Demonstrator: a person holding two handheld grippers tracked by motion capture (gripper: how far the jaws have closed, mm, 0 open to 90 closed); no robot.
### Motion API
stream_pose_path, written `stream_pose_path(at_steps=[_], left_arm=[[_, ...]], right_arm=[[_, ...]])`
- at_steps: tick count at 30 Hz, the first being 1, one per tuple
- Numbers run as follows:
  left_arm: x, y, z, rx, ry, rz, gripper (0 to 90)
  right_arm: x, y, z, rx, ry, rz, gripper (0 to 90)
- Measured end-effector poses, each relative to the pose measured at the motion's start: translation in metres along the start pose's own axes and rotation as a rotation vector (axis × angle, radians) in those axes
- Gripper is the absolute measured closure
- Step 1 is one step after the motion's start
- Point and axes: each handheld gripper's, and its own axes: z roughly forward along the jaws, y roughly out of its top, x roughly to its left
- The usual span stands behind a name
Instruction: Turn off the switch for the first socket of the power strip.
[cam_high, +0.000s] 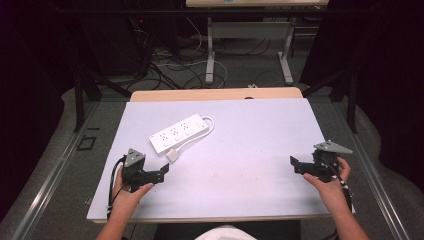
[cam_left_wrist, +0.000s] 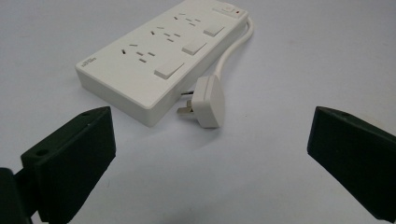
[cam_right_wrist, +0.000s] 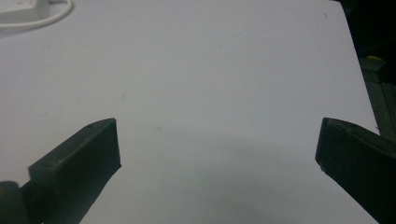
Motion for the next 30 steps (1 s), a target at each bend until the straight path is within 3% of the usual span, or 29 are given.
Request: stream_pose_path(at_steps=[5, 10, 14, 19, 30], left_arm=[[0.001, 0.001, -0.003, -0.003, 0.002, -0.020, 2.5], [-0.002, 0.001, -0.005, -0.009, -0.001, -0.022, 5.4], [-0.005, 0.001, -0.007, -0.008, -0.007, -0.012, 9.8], [-0.009, 0.001, -0.008, -0.009, -0.018, 0.005, 16.3], [-0.019, 0.000, -0.008, 0.015, -0.035, 0.067, 32.6]], right_arm=[[0.010, -0.001, -0.009, -0.031, 0.015, 0.005, 0.0], [0.012, -0.005, -0.005, -0.039, 0.010, -0.009, 0.0], [0.015, -0.008, -0.003, -0.032, 0.006, -0.058, 0.0], [0.022, -0.009, -0.002, -0.041, 0.001, -0.087, 0.0], [0.024, -0.010, 0.000, -0.069, 0.005, -0.072, 0.6]])
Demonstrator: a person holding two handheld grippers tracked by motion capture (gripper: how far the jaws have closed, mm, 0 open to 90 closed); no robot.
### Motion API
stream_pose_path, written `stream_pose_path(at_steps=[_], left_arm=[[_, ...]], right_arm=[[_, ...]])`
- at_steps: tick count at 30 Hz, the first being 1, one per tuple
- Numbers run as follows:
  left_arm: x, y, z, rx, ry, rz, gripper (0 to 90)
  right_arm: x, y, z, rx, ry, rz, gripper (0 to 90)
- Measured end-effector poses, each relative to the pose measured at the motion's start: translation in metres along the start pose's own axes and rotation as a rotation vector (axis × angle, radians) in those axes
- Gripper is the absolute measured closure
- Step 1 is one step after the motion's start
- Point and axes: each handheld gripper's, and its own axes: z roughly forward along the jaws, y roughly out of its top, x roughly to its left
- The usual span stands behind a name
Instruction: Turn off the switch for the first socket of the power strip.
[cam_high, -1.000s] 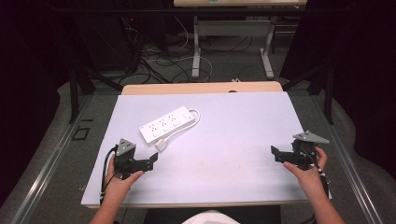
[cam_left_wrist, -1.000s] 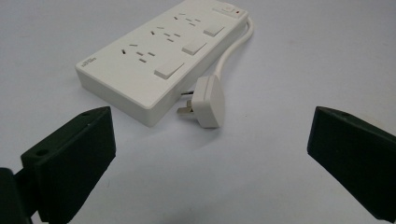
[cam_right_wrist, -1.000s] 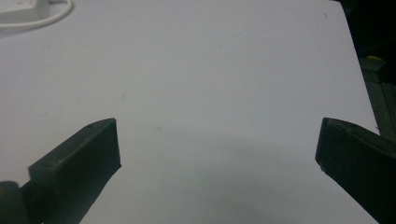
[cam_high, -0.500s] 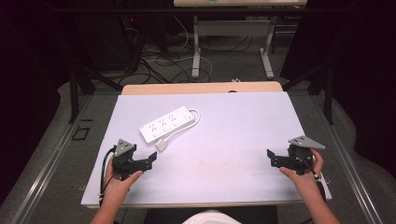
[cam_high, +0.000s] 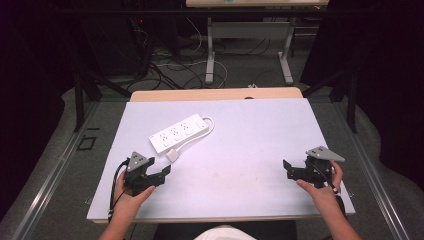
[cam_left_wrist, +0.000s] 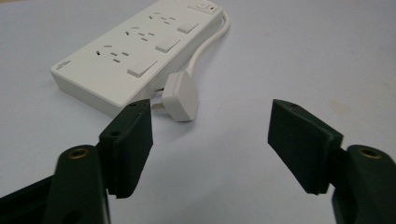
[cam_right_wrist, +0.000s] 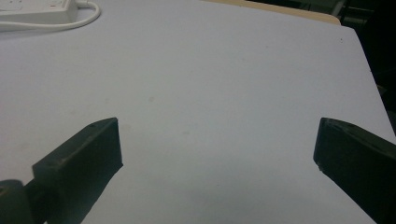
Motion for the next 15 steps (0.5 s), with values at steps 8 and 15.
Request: stream_pose_path(at_steps=[8, 15], left_arm=[[-0.0035, 0.0010, 0.0014, 0.006, -0.015, 0.034, 42.8], [-0.0066, 0.0041, 0.0027, 0.013, -0.026, 0.054, 44.0]], right_arm=[[-0.0002, -0.0023, 0.0024, 0.011, 0.007, -0.001, 1.2], [0.0000, -0.0024, 0.0026, 0.011, 0.020, -0.002, 1.3]])
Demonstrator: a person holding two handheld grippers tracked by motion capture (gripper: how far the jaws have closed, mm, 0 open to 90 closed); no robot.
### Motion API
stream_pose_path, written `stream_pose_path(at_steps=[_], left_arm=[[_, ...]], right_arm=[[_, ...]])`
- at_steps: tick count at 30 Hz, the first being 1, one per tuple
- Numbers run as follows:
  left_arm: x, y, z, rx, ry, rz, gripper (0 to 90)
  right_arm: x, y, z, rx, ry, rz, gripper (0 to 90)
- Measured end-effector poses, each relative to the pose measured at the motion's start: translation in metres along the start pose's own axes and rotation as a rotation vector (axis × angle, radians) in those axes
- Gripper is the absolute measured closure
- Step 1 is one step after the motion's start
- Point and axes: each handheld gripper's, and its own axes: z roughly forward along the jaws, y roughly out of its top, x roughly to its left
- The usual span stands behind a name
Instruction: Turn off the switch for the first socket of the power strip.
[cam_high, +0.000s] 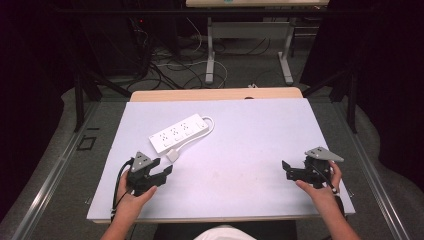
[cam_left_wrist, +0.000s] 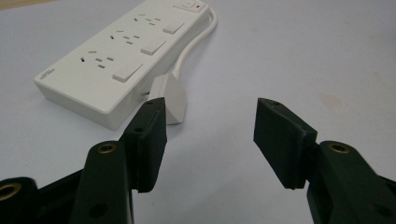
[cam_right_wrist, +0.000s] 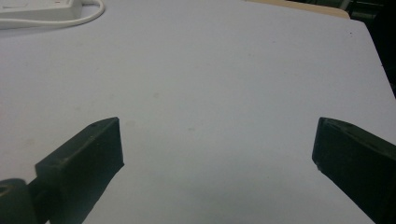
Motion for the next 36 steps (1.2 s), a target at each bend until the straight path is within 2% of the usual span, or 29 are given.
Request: stream_pose_path(at_steps=[3, 9, 14, 19, 23, 31, 32, 36], left_arm=[[-0.002, 0.002, 0.002, 0.010, -0.001, 0.009, 44.5], [-0.002, 0.009, 0.004, 0.027, 0.011, 0.015, 47.8], [0.002, 0.017, 0.005, 0.044, -0.005, -0.013, 50.4], [0.007, 0.029, 0.006, 0.034, 0.014, -0.039, 52.7], [0.011, 0.037, 0.006, 0.033, 0.015, -0.087, 54.9], [0.012, 0.052, 0.004, 0.039, 0.020, -0.107, 58.7], [0.013, 0.054, 0.004, 0.046, 0.013, -0.110, 59.1], [0.015, 0.062, 0.006, 0.039, 0.001, -0.143, 62.1]], right_arm=[[0.001, 0.000, 0.000, 0.007, 0.004, 0.021, 1.3], [0.001, 0.000, 0.000, 0.006, 0.008, 0.022, 1.5], [0.001, -0.001, 0.002, 0.009, 0.004, 0.019, 1.8], [0.000, -0.001, 0.002, 0.012, 0.005, 0.021, 2.0], [0.000, -0.001, 0.002, 0.014, 0.008, 0.032, 2.1], [0.001, -0.001, 0.003, 0.025, 0.006, 0.004, 2.7], [0.002, -0.001, 0.003, 0.024, 0.003, 0.013, 2.7], [0.002, -0.001, 0.003, 0.023, 0.010, 0.017, 2.7]])
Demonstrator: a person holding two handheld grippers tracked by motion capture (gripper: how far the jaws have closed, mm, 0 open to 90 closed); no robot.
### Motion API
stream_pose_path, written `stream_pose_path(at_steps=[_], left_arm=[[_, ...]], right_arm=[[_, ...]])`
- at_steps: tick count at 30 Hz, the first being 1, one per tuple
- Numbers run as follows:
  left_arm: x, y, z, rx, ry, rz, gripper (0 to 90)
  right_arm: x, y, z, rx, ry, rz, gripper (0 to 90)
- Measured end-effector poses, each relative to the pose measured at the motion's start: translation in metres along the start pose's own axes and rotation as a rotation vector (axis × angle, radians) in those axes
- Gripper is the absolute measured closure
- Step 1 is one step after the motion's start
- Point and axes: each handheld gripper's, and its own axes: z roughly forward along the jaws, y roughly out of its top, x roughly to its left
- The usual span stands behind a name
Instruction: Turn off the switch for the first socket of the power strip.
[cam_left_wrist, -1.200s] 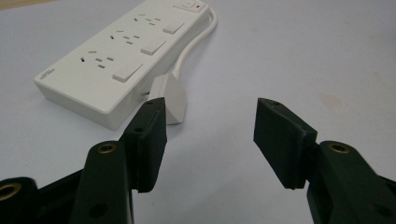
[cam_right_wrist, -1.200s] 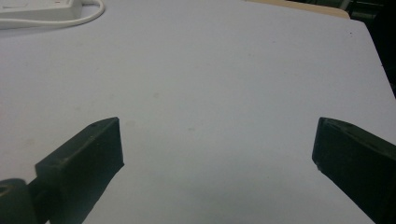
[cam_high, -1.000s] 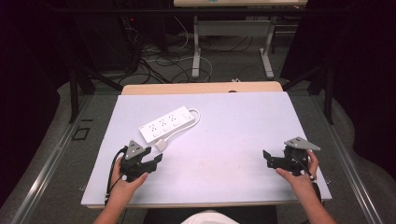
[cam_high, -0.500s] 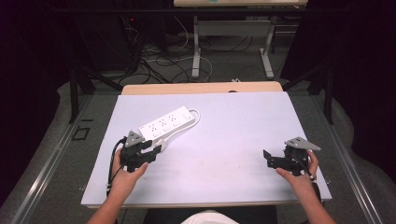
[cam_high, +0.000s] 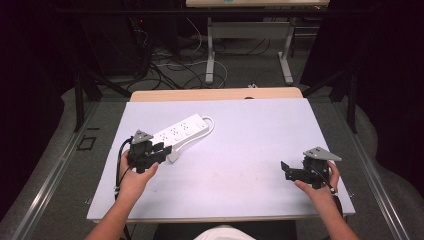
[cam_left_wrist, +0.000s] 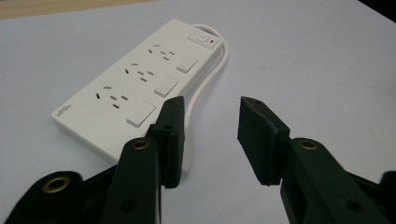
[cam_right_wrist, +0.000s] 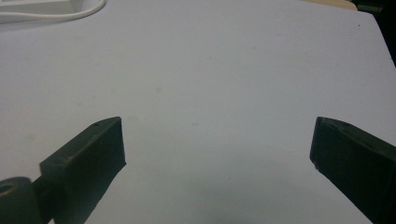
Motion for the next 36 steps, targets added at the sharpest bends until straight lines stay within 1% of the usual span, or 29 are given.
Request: stream_pose_path(at_steps=[1, 2, 4, 5, 7, 8, 10, 12, 13, 15, 16, 18, 19, 20, 21, 22, 23, 26, 30, 31, 34, 35, 36], left_arm=[[0.000, 0.003, 0.000, 0.004, -0.006, -0.002, 62.3], [-0.001, 0.004, 0.000, -0.005, -0.004, -0.014, 63.0], [0.000, 0.009, 0.000, -0.002, 0.001, -0.010, 63.8], [-0.001, 0.010, 0.000, -0.003, -0.001, -0.029, 64.3], [-0.001, 0.014, 0.000, -0.007, 0.001, -0.037, 65.5], [-0.002, 0.016, 0.001, -0.010, -0.001, -0.049, 66.2], [-0.001, 0.020, 0.001, -0.006, 0.004, -0.046, 67.4], [-0.002, 0.024, 0.001, -0.009, 0.005, -0.064, 69.4], [-0.002, 0.026, 0.001, -0.007, 0.006, -0.065, 70.4], [-0.002, 0.030, 0.002, -0.011, 0.003, -0.077, 71.7], [-0.002, 0.032, 0.002, -0.009, 0.005, -0.072, 72.4], [-0.003, 0.036, 0.003, -0.010, 0.010, -0.074, 73.6], [-0.003, 0.037, 0.003, -0.014, 0.009, -0.079, 74.0], [-0.003, 0.039, 0.004, -0.010, 0.012, -0.074, 74.6], [-0.003, 0.040, 0.004, -0.007, 0.011, -0.072, 75.3], [-0.004, 0.041, 0.005, -0.009, 0.013, -0.079, 75.7], [-0.003, 0.043, 0.006, -0.004, 0.015, -0.075, 76.4], [-0.002, 0.046, 0.010, 0.006, 0.010, -0.085, 78.3], [-0.002, 0.050, 0.015, 0.006, 0.019, -0.099, 81.7], [-0.001, 0.051, 0.015, 0.011, 0.018, -0.096, 82.5], [-0.002, 0.053, 0.019, 0.004, 0.025, -0.110, 84.9], [-0.002, 0.054, 0.020, 0.009, 0.025, -0.104, 85.6], [-0.002, 0.055, 0.021, 0.007, 0.026, -0.107, 86.0]], right_arm=[[0.000, 0.000, 0.000, -0.001, -0.002, -0.006, 2.7], [0.000, 0.000, 0.000, 0.000, -0.002, 0.001, 2.7], [0.000, 0.000, 0.000, -0.001, 0.002, -0.006, 2.7], [0.000, 0.000, 0.000, 0.001, 0.001, -0.005, 2.8], [0.000, 0.000, 0.001, 0.000, 0.001, -0.001, 2.9], [0.000, 0.000, 0.000, 0.005, 0.006, 0.000, 2.9], [0.000, 0.000, 0.000, 0.007, 0.008, 0.006, 3.0], [0.000, 0.000, 0.000, 0.004, 0.000, 0.007, 3.1], [-0.001, 0.000, 0.000, 0.001, 0.000, -0.005, 3.1], [0.000, 0.000, 0.000, 0.004, 0.000, 0.003, 3.2], [0.000, 0.000, 0.000, 0.004, 0.002, 0.004, 3.3], [0.000, 0.000, 0.000, 0.008, 0.009, 0.008, 3.4], [0.000, 0.000, 0.000, 0.004, 0.005, 0.008, 3.4], [0.000, -0.001, 0.002, -0.012, -0.002, 0.009, 3.4], [0.000, -0.001, 0.002, -0.011, -0.002, 0.009, 3.4], [0.000, 0.000, 0.000, 0.007, 0.010, 0.011, 3.5], [0.000, 0.000, 0.000, 0.007, 0.011, 0.011, 3.5], [0.000, 0.000, 0.000, 0.011, 0.009, 0.016, 3.5], [0.000, 0.000, 0.000, 0.009, 0.012, 0.016, 3.5], [0.000, 0.000, 0.000, 0.009, 0.012, 0.017, 3.5], [0.000, 0.000, 0.000, 0.010, 0.012, 0.017, 3.5], [0.000, 0.000, 0.000, 0.010, 0.013, 0.017, 3.5], [0.000, 0.000, 0.000, 0.009, 0.013, 0.017, 3.5]])
